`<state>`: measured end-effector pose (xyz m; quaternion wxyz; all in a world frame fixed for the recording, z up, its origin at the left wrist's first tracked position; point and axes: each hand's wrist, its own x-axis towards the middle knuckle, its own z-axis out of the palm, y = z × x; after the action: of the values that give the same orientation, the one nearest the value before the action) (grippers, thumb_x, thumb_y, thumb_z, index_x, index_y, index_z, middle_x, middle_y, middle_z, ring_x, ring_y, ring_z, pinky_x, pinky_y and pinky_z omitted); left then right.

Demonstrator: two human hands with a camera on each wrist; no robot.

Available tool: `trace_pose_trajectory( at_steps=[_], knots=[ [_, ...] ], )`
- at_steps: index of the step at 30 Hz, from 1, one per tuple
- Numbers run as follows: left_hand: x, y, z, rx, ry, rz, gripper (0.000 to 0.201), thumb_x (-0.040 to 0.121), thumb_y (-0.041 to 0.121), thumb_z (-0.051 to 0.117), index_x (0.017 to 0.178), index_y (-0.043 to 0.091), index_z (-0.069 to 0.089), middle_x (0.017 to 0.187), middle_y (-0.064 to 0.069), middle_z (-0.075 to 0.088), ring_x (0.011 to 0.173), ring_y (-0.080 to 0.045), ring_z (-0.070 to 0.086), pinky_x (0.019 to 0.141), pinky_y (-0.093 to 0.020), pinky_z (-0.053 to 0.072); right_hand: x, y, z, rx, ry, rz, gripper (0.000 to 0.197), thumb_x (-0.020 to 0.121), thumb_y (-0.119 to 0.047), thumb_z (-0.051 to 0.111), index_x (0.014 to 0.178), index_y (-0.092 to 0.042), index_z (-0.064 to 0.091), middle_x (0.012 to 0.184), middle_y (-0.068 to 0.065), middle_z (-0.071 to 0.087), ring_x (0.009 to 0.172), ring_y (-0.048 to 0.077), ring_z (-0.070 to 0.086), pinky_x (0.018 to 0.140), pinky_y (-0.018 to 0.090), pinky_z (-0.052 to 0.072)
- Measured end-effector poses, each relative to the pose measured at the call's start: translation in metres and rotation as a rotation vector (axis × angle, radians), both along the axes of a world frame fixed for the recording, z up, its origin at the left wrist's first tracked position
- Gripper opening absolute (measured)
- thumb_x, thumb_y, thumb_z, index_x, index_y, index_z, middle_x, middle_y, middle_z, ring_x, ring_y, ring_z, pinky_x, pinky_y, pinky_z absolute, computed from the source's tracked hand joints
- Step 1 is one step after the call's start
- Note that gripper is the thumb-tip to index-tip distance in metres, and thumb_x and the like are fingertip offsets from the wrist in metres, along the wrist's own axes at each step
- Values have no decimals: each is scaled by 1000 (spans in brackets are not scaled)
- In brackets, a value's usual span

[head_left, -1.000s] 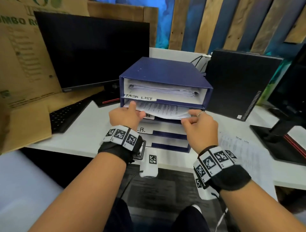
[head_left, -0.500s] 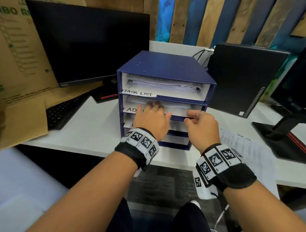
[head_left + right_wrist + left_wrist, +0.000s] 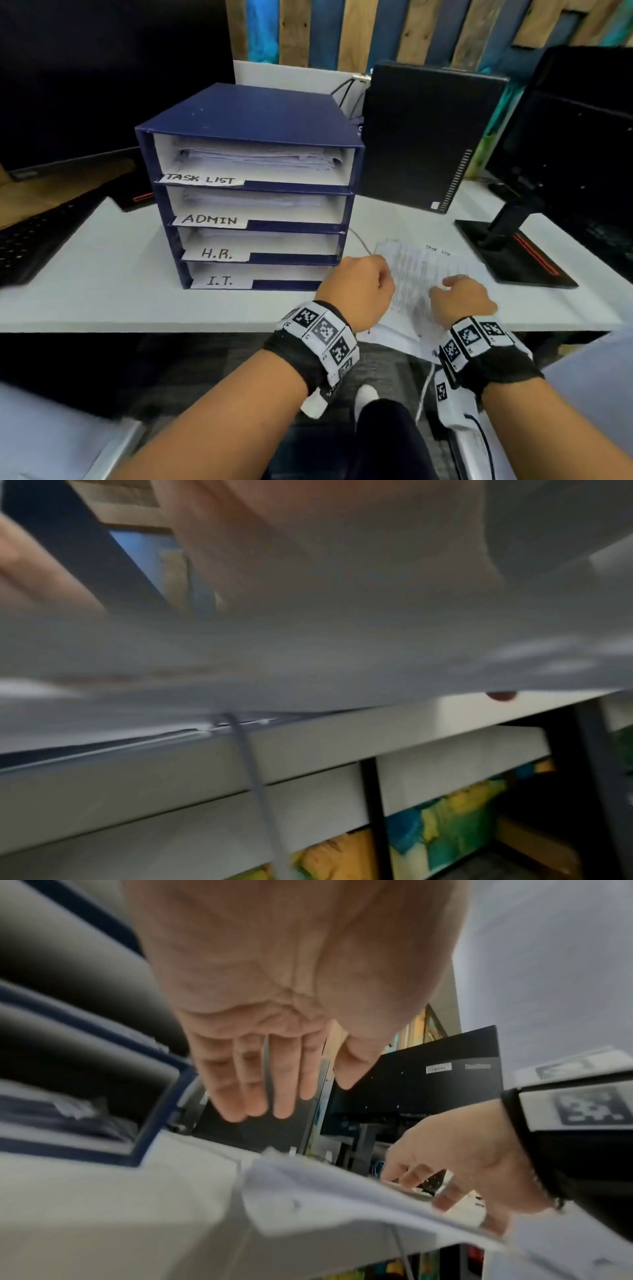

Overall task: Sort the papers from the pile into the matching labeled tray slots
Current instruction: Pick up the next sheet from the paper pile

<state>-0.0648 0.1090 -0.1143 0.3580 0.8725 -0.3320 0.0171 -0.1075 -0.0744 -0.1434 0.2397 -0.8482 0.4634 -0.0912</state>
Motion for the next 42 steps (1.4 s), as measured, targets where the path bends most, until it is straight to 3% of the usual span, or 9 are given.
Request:
trace_pose_trajectory(
  at_steps=[3, 7, 10, 13, 16, 27, 35, 39, 42],
  knots=[
    [0, -26, -20, 221, 184, -48, 43, 99, 34, 43, 139, 18, 47, 127, -15, 56, 120, -31, 51, 99, -43, 47, -23, -30, -1, 20, 120, -110, 47, 91, -33, 59, 133, -13, 54, 136, 16, 49, 121, 38, 50, 104, 43, 37],
    [1, -47, -38, 486, 215, -96, 43, 102, 40, 30, 142, 29, 41, 144, -4, 50, 138, -34, 30, 114, -57, 19, -40, -56, -3, 183, 72, -117, 52, 83, -28, 74, 125, -1, 57, 118, 18, 59, 96, 35, 59, 80, 36, 48],
    [4, -52, -36, 380, 286, -107, 42, 104, 38, 25, 144, 43, 37, 150, 9, 45, 143, -25, 28, 116, -62, -1, -43, -65, 4, 192, -13, -144, 60, 82, -16, 80, 133, 1, 53, 129, 20, 59, 116, 38, 59, 89, 39, 47],
    [13, -51, -35, 327, 321, -102, 48, 105, 41, 25, 152, 43, 17, 151, 6, 44, 138, -24, 39, 117, -60, 6, -41, -72, 9, 163, -96, -152, 71, 77, -13, 85, 140, -7, 51, 137, 15, 58, 121, 36, 59, 101, 44, 49],
    [19, -51, -41, 395, 310, -77, 53, 105, 44, 21, 155, 40, 4, 154, 4, 39, 141, -23, 36, 119, -56, 9, -41, -82, 12, 135, -124, -164, 51, 79, -10, 81, 125, -5, 60, 114, 16, 66, 103, 36, 65, 84, 39, 53],
    [16, -51, -56, 526, 195, -104, 54, 105, 31, 34, 155, 38, 13, 164, 15, 1, 150, -10, 3, 118, -58, -3, -79, -121, 23, 67, -52, -255, 17, 85, -7, 64, 102, -2, 63, 90, 17, 64, 72, 32, 60, 67, 37, 48],
    [21, -66, -40, 2, 448, 163, 56, 99, 8, 44, 152, 16, 28, 154, -7, 36, 136, -27, 42, 114, -40, 32, -51, -80, 9, 103, 36, 27, 30, 85, -14, 74, 112, -2, 64, 111, 17, 69, 95, 34, 64, 75, 35, 49],
    [29, -75, -28, -154, 677, 194, 43, 99, 25, 50, 137, 5, 46, 133, -10, 58, 110, -27, 60, 85, -27, 48, -48, -68, 10, 86, 49, 89, 41, 82, -12, 79, 119, -2, 63, 117, 15, 68, 105, 33, 65, 77, 32, 48],
    [31, -79, -29, -205, 749, 237, 49, 93, 32, 60, 133, 4, 53, 121, -13, 65, 102, -28, 65, 87, -36, 55, -53, -66, 11, 83, -57, 92, 54, 81, -6, 80, 129, -10, 56, 124, 13, 65, 109, 32, 63, 84, 34, 48]
  ],
)
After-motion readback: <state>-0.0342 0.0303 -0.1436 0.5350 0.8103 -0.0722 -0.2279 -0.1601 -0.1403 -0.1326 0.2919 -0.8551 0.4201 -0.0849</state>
